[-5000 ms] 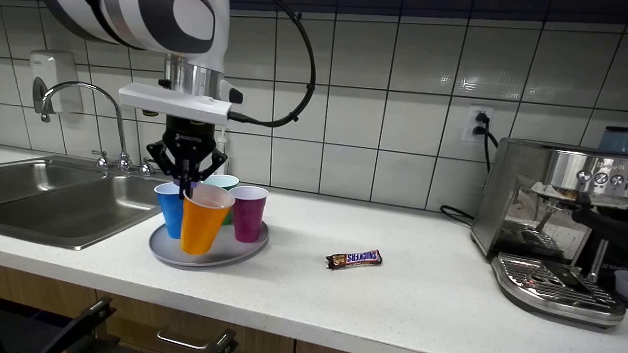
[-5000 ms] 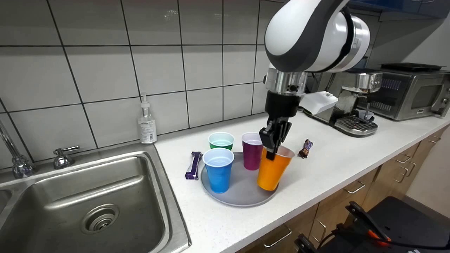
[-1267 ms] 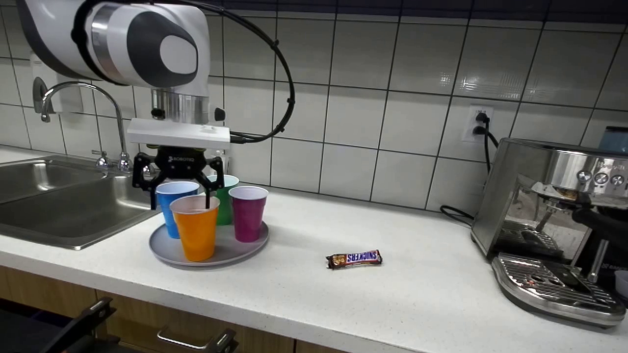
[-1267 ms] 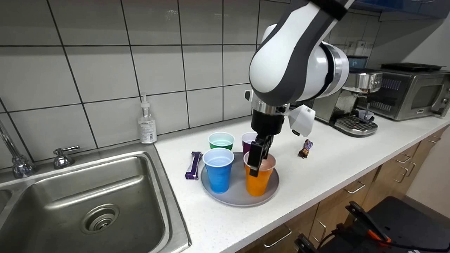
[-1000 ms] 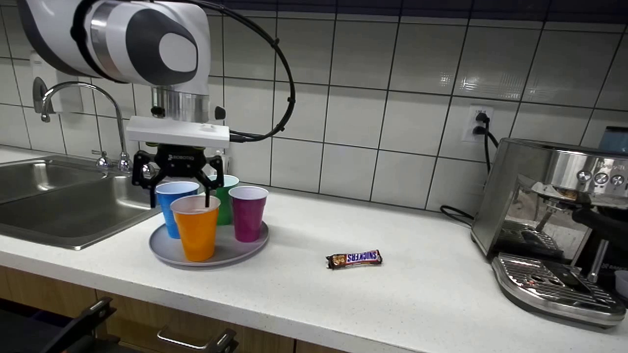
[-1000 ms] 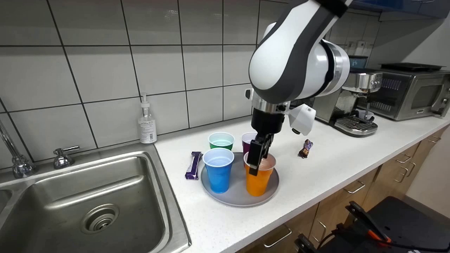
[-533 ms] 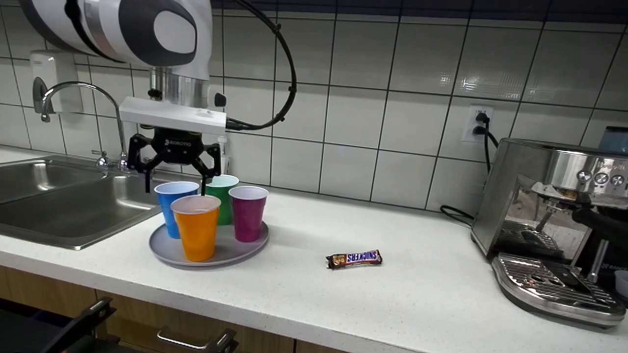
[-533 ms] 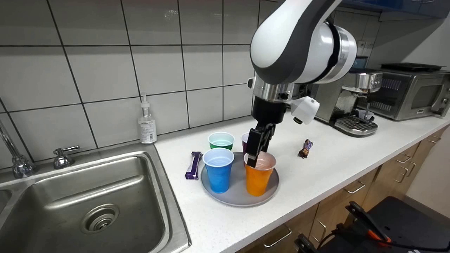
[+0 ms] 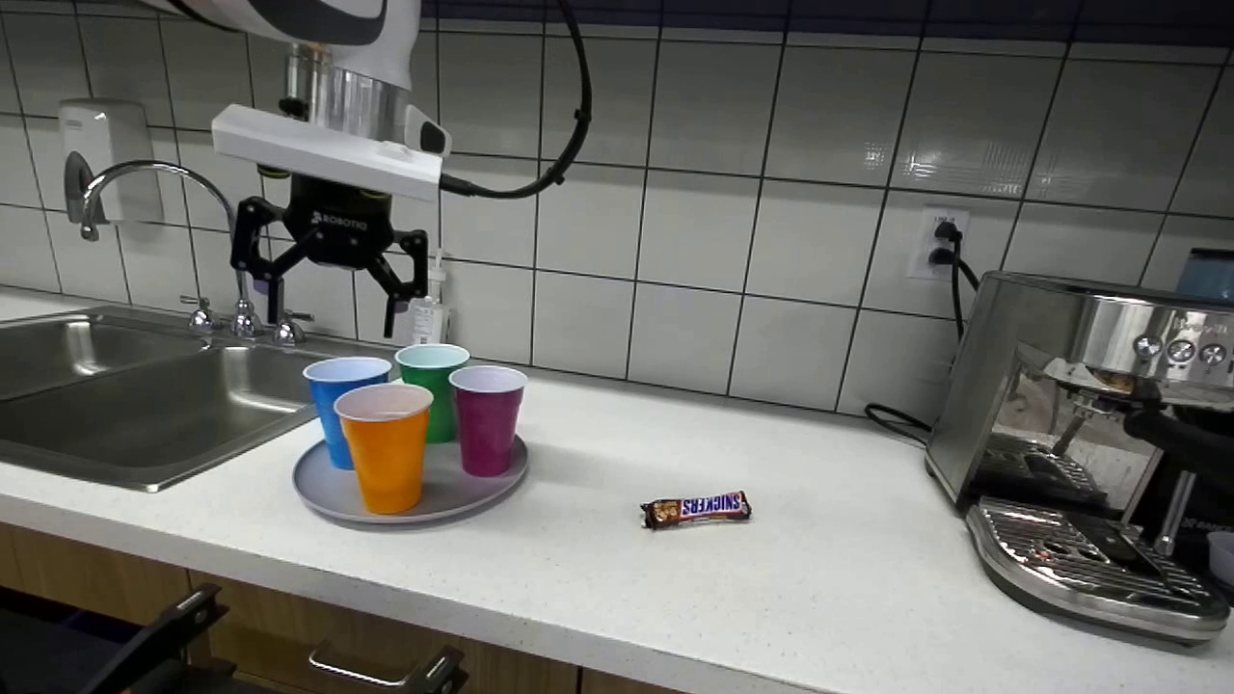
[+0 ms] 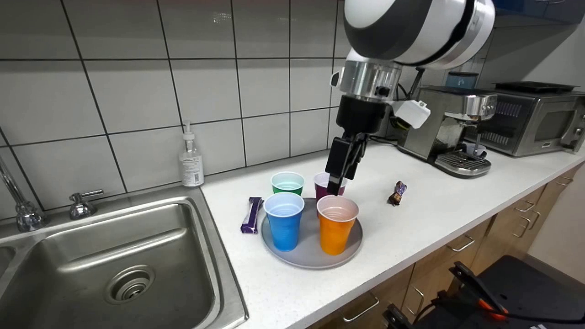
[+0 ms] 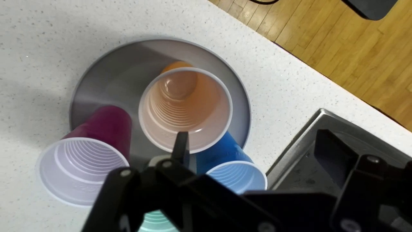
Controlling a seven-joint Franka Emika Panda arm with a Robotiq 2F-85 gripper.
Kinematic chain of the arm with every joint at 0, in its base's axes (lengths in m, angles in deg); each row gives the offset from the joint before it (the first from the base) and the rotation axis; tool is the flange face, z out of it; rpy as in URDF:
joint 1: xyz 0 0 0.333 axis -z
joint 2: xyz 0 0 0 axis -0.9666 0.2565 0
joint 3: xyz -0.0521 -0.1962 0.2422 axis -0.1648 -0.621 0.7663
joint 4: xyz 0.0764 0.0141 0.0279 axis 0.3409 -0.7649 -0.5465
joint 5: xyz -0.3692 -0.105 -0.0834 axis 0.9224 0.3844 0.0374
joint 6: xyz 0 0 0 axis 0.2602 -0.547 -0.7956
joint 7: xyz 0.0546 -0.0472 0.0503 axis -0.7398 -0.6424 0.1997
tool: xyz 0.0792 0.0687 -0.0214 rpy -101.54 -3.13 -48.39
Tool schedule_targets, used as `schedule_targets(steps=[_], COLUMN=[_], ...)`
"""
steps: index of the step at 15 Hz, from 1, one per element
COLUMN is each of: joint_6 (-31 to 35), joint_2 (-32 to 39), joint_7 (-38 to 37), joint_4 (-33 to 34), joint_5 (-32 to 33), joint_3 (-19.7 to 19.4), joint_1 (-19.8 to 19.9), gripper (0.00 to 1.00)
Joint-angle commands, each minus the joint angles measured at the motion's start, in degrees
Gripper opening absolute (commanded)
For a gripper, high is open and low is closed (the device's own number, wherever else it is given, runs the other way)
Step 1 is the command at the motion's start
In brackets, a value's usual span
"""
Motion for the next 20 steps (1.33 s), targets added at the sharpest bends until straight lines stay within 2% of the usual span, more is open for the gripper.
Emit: schedule_targets(steps=[1,7,9,15,16,20], joint_6=[-4.9,-8.4,-12.3,-20.6,-17.6,-18.9], joint_2=[-6.0,-10.4,-12.3,-16.5,-12.7,-13.5], joint_7=[-4.8,-16.5,-19.0,-22.6,-20.3,-21.0], joint_4=[-0.7,-0.6,-0.6,-0.8,0.1,0.1], joint_5=[2.6,8.1,9.4,10.4,9.3,9.3], joint_3=[0.1,1.0,0.8,0.5,-0.3,-0.3], joint_1=[1.5,4.9,5.9,7.8,6.5,6.7], gripper=[1.0,1.0,1.0,1.0,1.0,1.0])
